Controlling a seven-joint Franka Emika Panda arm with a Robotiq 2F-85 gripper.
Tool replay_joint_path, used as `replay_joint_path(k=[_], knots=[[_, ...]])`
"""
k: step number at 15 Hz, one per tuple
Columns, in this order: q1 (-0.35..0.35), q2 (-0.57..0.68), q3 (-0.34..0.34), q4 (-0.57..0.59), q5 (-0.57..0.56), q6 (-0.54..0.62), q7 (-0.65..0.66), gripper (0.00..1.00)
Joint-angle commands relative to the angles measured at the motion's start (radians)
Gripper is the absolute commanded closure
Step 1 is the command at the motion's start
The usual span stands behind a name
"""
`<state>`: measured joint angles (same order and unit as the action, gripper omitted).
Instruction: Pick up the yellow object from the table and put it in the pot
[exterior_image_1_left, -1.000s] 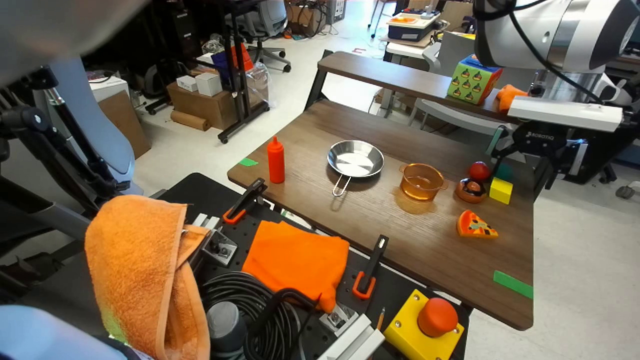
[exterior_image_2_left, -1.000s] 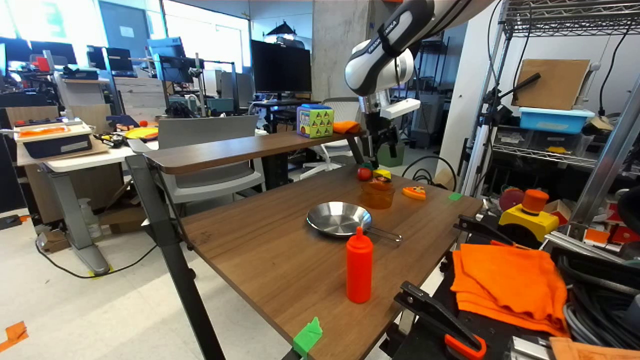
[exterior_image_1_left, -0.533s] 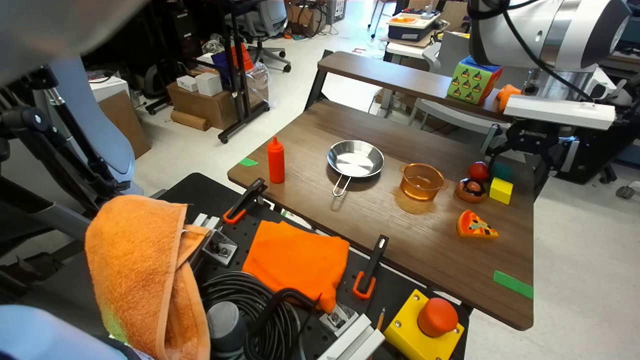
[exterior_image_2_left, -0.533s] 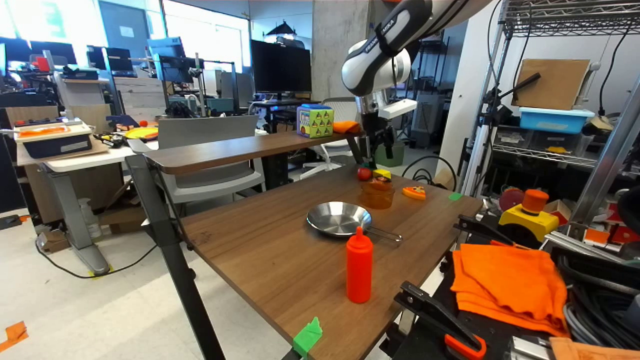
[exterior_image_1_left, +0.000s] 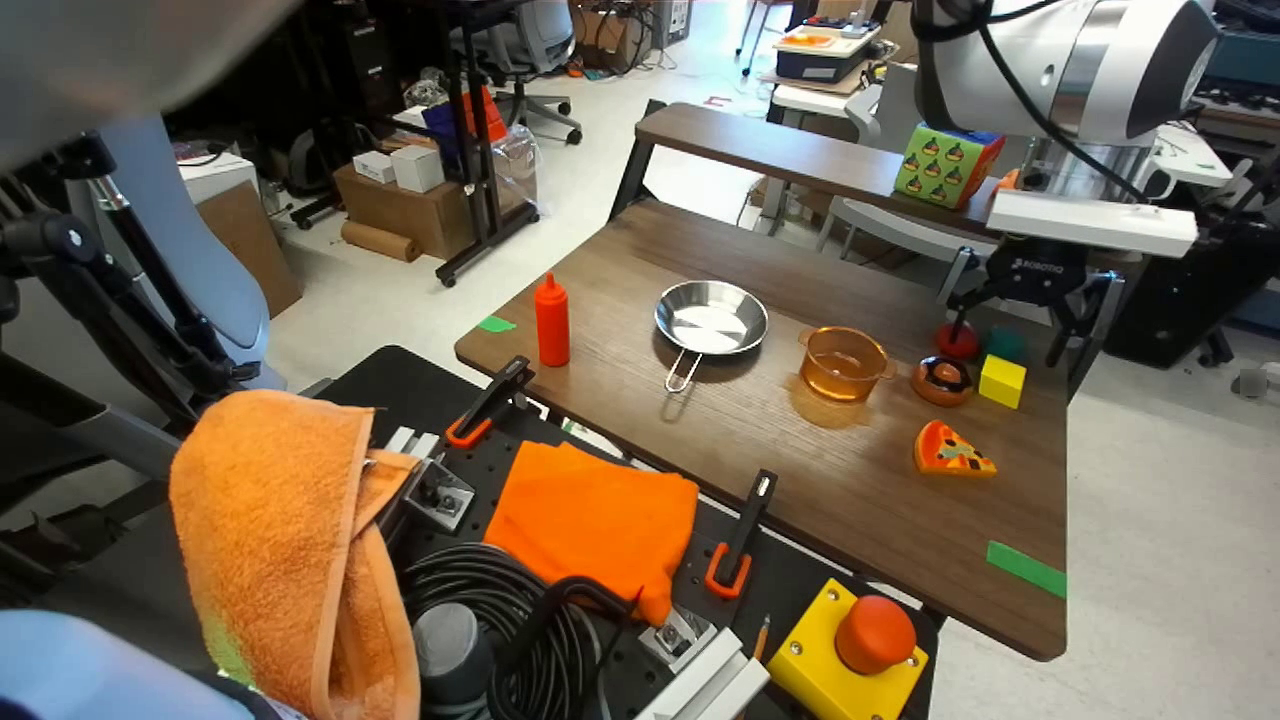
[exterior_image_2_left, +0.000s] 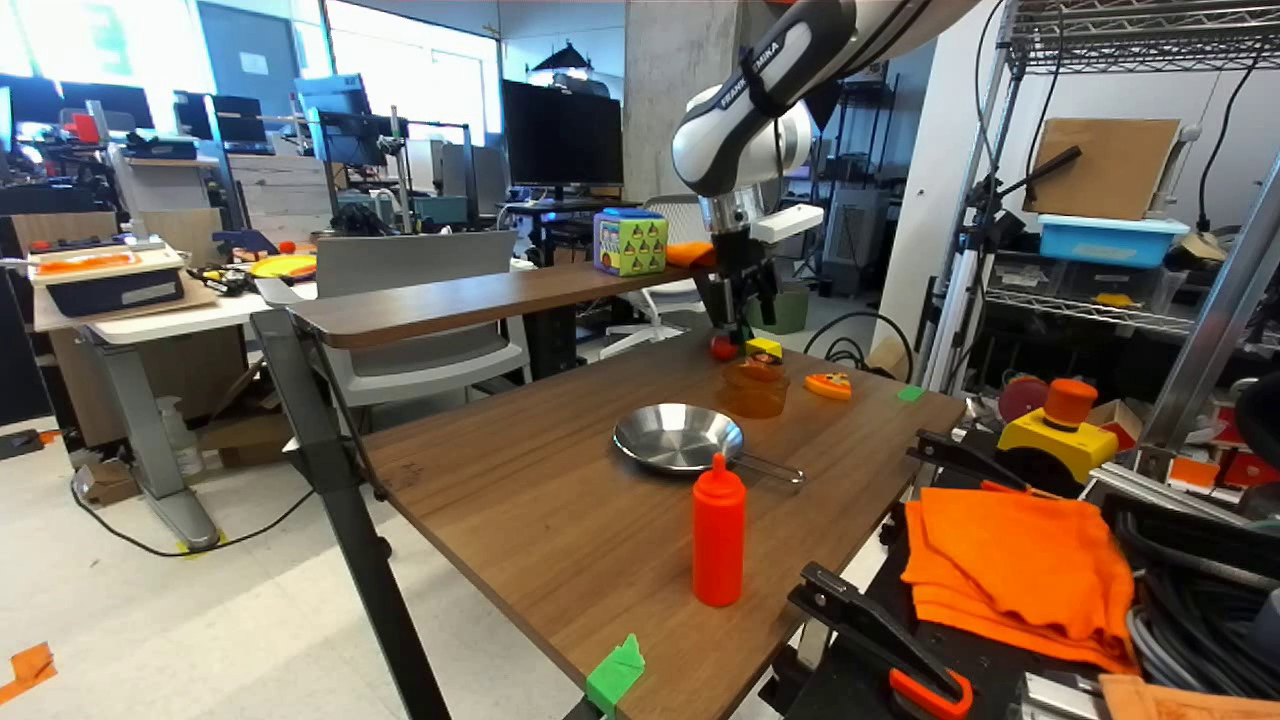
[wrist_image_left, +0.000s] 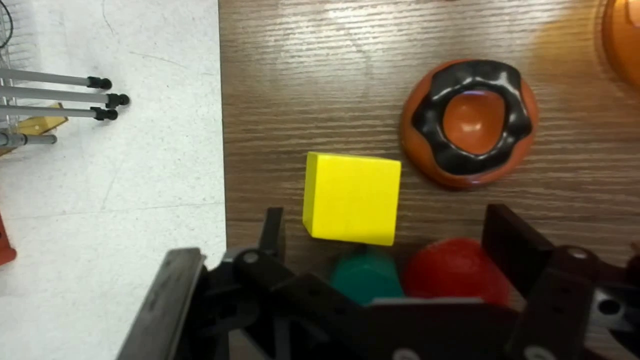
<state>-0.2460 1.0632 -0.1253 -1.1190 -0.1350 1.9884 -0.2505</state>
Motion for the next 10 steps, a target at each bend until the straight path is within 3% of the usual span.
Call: replay_joint_path(k=[1, 10], knots=[[-0.01, 0.017, 0.011, 0.023, -0.004, -0.01, -0.03, 0.0], [-0.015, 0.017, 0.008, 0.012, 0.006, 0.002, -0.004, 0.0]])
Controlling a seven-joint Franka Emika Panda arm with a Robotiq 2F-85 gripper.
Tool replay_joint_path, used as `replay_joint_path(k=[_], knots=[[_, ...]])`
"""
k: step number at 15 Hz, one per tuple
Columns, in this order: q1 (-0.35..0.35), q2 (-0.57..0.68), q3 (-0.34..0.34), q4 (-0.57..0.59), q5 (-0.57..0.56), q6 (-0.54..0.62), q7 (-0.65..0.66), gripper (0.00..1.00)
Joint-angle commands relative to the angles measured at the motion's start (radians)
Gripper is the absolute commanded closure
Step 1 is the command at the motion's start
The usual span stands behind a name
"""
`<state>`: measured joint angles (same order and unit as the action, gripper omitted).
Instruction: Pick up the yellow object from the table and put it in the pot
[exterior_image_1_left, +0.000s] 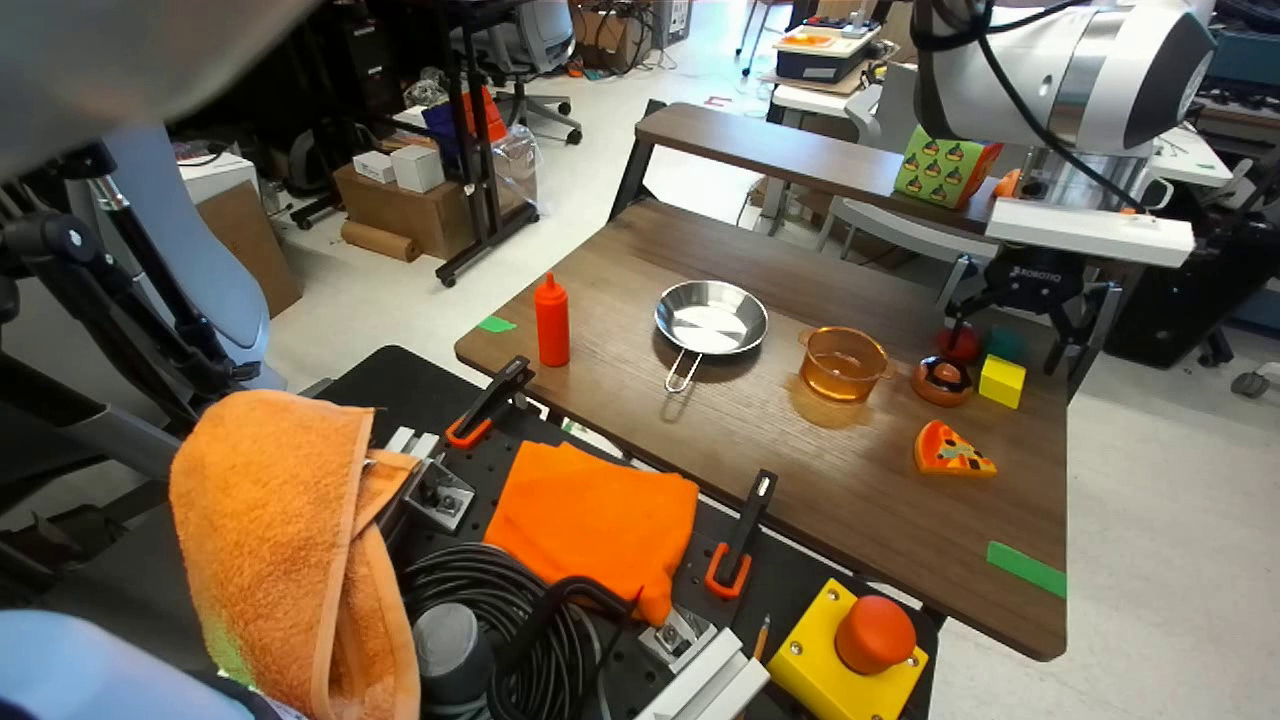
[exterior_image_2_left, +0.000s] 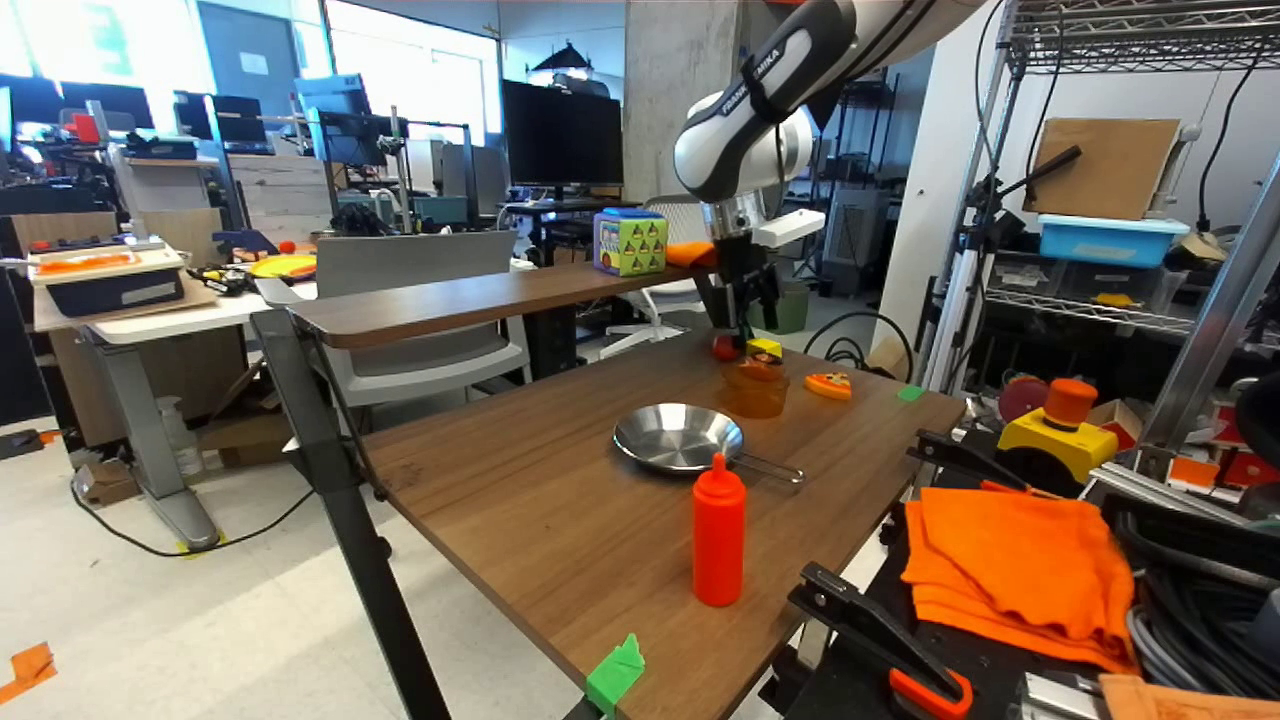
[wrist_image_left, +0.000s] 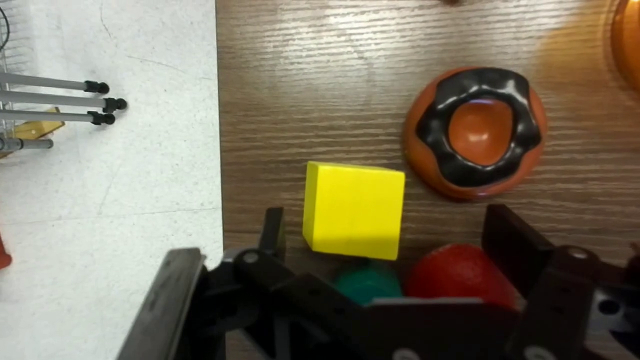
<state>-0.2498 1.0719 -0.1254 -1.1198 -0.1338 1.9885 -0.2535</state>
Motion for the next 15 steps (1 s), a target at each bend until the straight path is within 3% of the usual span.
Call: replay_joint_path(k=[1, 15], knots=[[-0.013, 0.008, 0.009, 0.013, 0.006, 0.003, -0.002, 0.0], [-0.027, 0.011, 0.011, 0.01, 0.013, 0.001, -0.005, 0.0]])
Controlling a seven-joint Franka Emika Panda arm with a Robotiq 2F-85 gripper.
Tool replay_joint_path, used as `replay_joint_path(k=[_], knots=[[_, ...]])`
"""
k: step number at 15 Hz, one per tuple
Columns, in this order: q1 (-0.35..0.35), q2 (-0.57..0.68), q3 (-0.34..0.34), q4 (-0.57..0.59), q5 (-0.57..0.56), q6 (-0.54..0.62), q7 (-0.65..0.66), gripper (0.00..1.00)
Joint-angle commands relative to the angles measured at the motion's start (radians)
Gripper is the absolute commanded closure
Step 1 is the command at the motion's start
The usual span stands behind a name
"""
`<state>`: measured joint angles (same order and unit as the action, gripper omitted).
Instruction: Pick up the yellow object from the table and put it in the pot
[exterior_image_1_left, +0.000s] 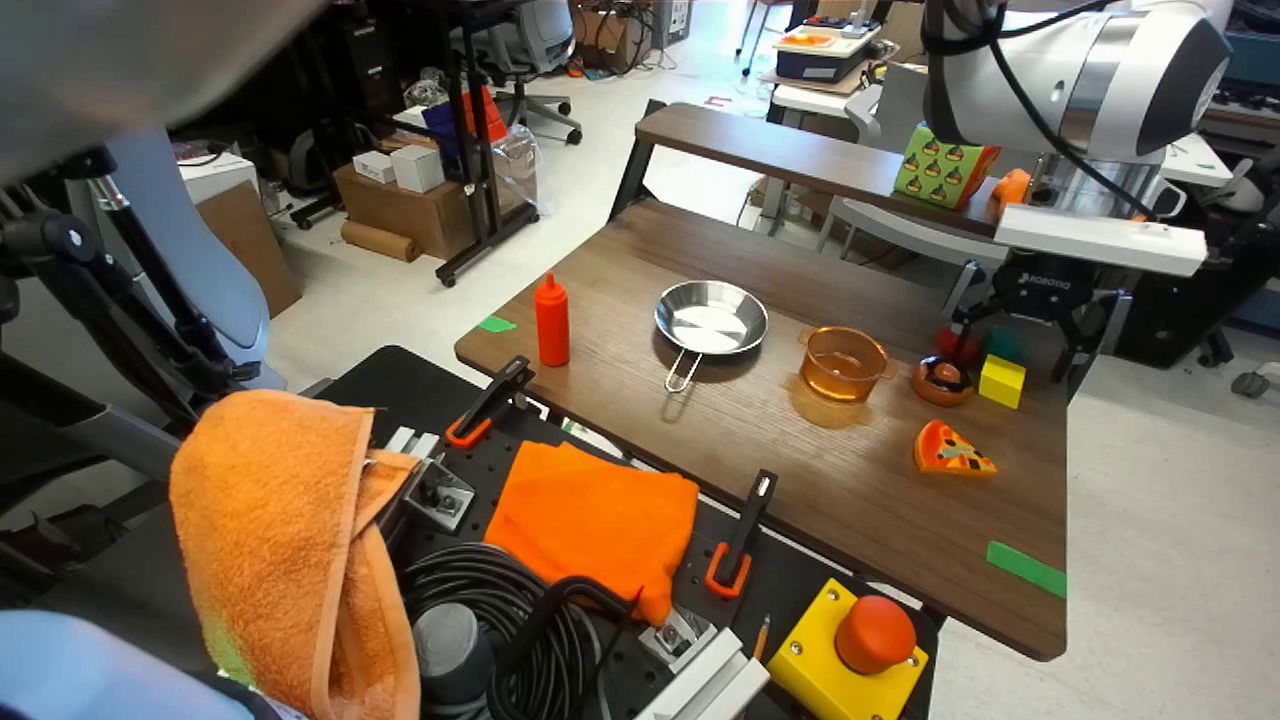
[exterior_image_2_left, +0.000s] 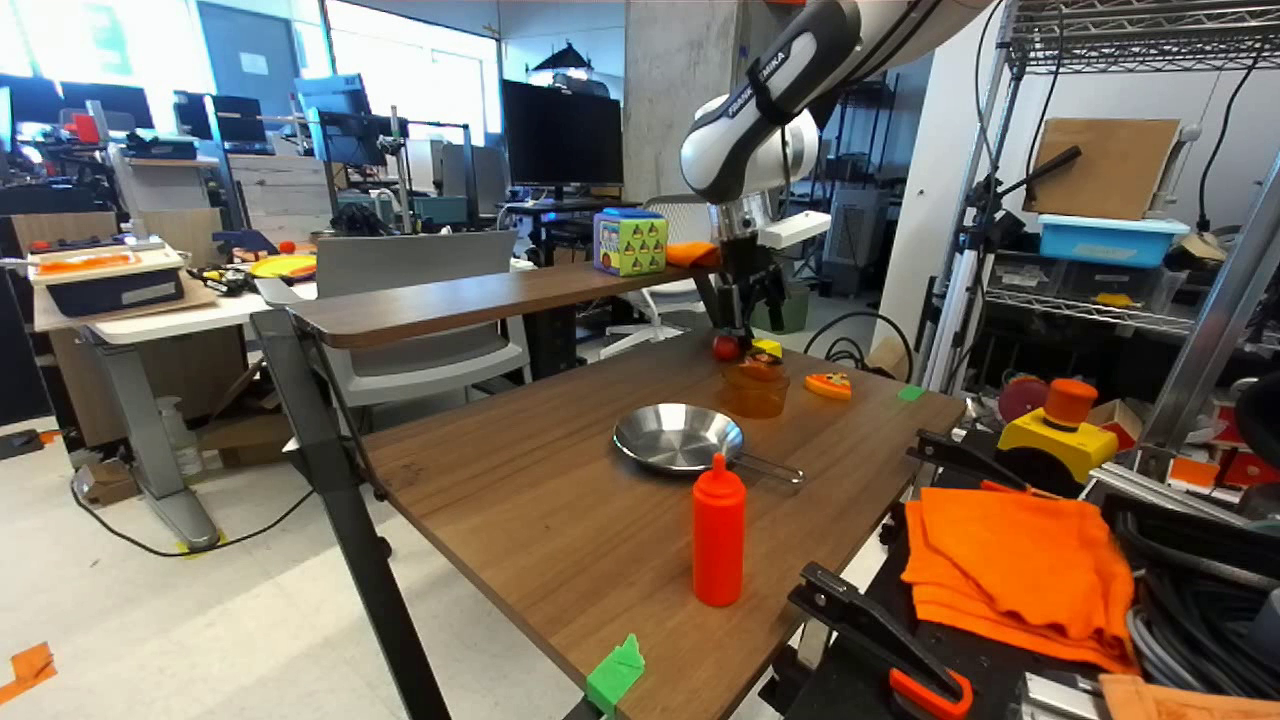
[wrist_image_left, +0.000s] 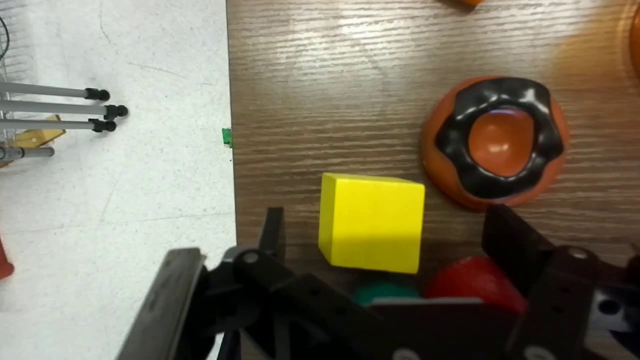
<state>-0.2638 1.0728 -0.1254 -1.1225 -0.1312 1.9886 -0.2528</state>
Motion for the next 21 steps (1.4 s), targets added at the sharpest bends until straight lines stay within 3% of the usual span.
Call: replay_joint_path(k=[1, 6, 7, 15, 21], knots=[[-0.014, 0.01, 0.012, 0.013, 0.011, 0.0, -0.007, 0.0], [-0.017, 0.012, 0.014, 0.01, 0.015, 0.002, -0.009, 0.03], [-0.018, 0.012, 0.015, 0.009, 0.015, 0.004, -0.012, 0.21], [-0.022, 0.013, 0.015, 0.004, 0.015, 0.01, -0.017, 0.8], [-0.013, -0.003, 0.003, -0.011, 0.006, 0.011, 0.004, 0.8]])
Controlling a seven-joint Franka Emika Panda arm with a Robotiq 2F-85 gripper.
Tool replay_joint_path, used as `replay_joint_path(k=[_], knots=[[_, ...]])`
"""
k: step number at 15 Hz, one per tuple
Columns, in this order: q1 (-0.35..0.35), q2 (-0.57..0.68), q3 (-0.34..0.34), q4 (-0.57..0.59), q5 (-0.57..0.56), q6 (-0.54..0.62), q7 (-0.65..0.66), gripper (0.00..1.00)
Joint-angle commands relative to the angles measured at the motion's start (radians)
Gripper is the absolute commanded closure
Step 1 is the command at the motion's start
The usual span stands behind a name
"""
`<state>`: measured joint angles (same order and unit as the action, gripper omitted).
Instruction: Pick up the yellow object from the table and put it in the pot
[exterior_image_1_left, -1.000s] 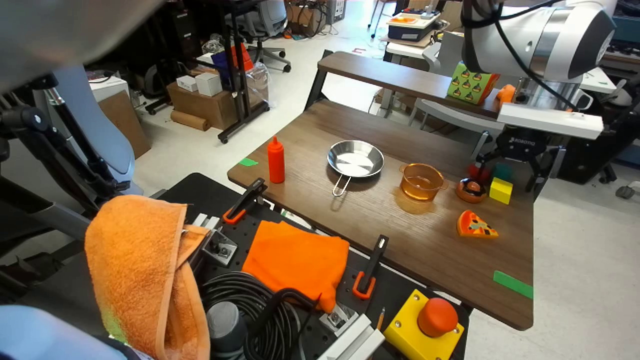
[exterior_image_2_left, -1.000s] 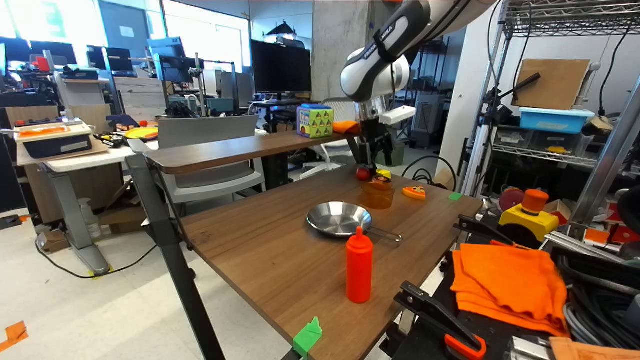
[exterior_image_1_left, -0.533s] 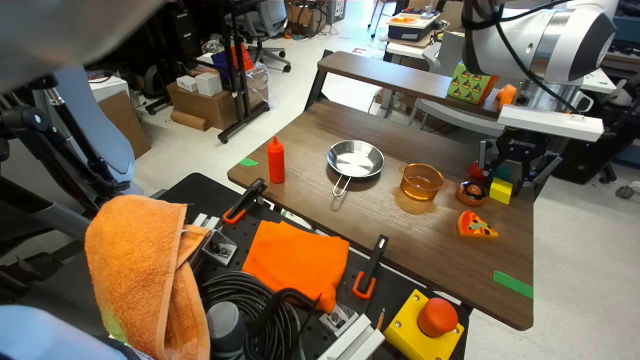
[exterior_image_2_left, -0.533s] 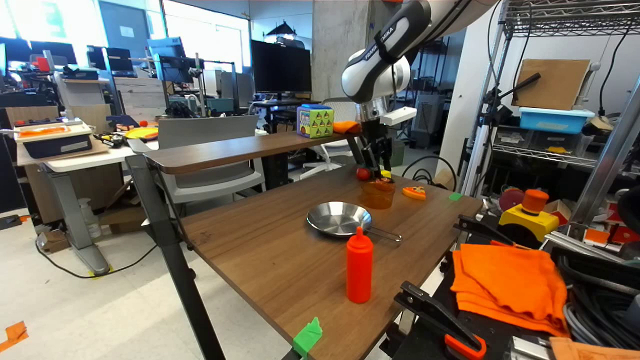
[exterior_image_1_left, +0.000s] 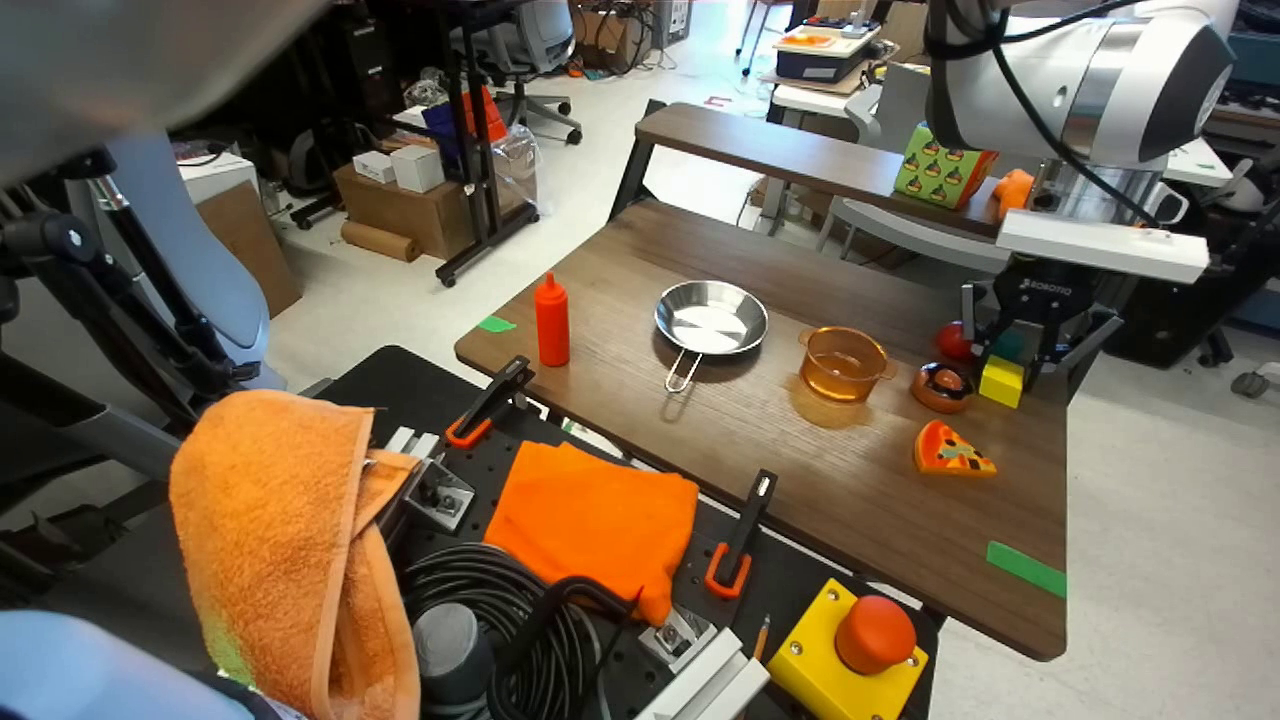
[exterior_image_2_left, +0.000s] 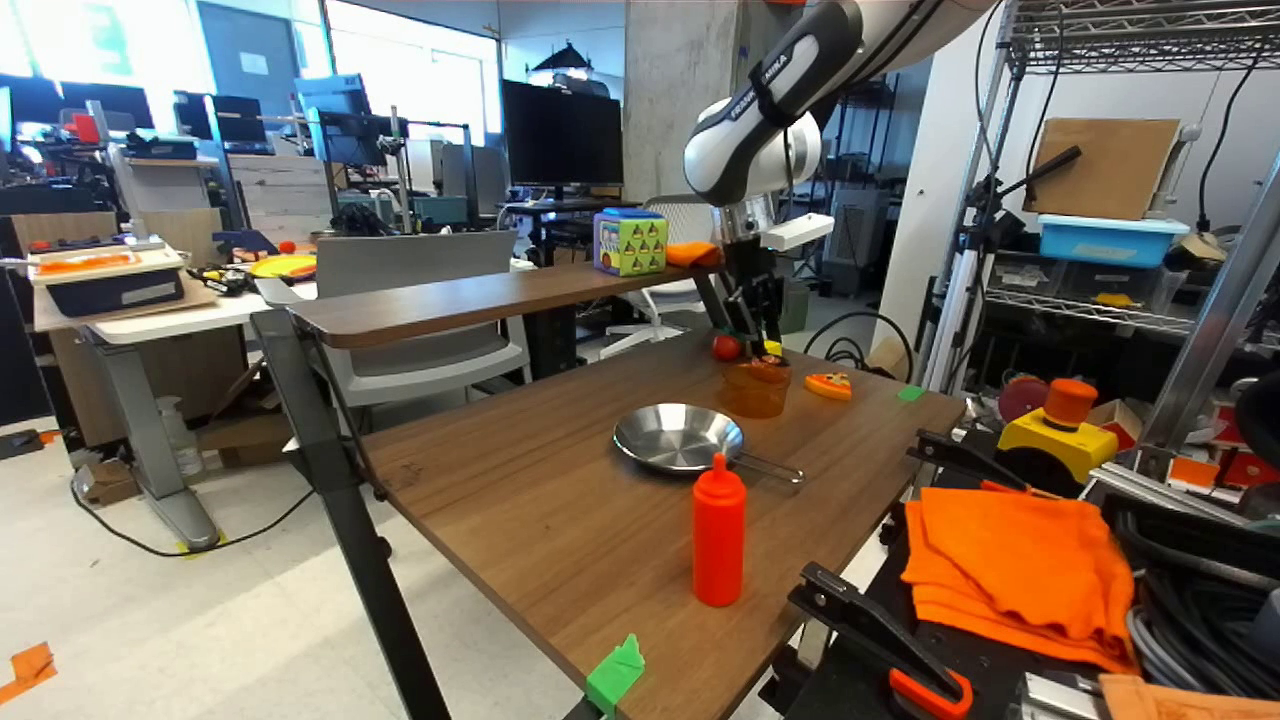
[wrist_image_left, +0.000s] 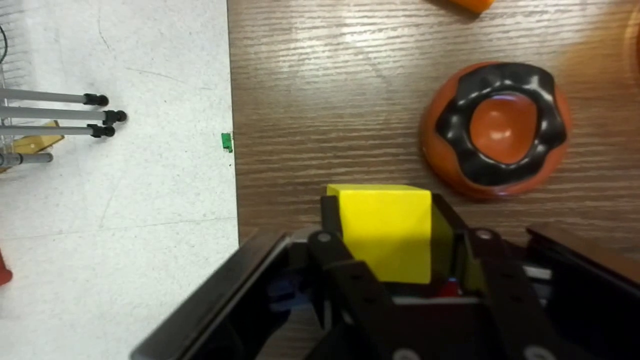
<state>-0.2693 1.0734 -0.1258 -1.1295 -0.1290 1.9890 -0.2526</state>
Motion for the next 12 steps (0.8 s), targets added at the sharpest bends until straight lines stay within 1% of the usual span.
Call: replay_joint_path(k=[1, 12], knots=[[-0.005, -0.01, 0.001, -0.011, 0.003, 0.015, 0.012, 0.8], [0.035, -0.074, -0.024, -0.065, -0.017, 0.053, 0.111, 0.8]])
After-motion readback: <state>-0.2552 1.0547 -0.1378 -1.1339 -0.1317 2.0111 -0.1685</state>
